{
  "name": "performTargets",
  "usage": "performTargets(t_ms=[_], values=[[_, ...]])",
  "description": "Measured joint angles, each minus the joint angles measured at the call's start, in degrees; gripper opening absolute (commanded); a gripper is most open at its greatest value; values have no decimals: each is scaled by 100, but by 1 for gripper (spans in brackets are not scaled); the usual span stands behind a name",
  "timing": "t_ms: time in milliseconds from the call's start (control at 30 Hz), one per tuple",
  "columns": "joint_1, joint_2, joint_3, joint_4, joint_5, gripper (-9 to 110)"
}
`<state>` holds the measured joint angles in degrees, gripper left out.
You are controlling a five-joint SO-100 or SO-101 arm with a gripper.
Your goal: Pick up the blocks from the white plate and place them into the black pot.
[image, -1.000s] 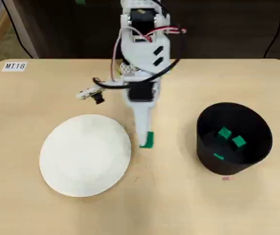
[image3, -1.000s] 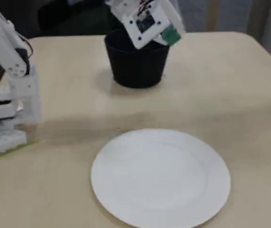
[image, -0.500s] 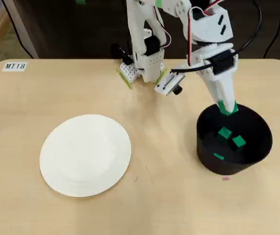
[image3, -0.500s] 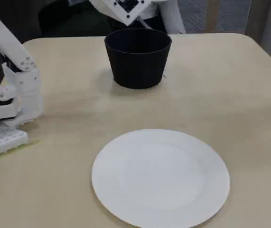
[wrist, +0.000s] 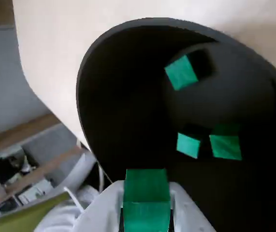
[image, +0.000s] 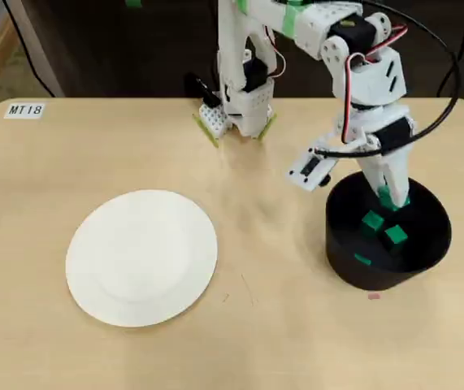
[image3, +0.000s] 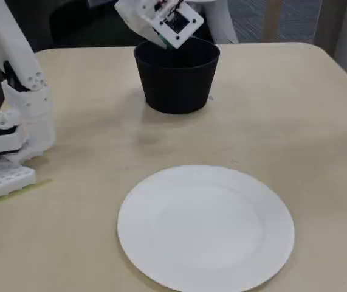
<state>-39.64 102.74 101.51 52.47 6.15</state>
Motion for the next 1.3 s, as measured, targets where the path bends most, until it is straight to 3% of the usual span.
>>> performTargets(t_ms=[133,233,300,500,600,633,800,1067,1300], values=[[9,-62,70,-246,-176,2],[105,-62,167,-316,-299,27],[167,-62,290,-316,-369,32],[325,-44,396,-316,-404,25],[413,-18,396,-316,-404,1],[457,35,396,-299,-404,-2],[1134,976,545,466,-545,-2],[3771,5071,2725,571,-606,-2],[3665,6627,4351,624,-598,-2]])
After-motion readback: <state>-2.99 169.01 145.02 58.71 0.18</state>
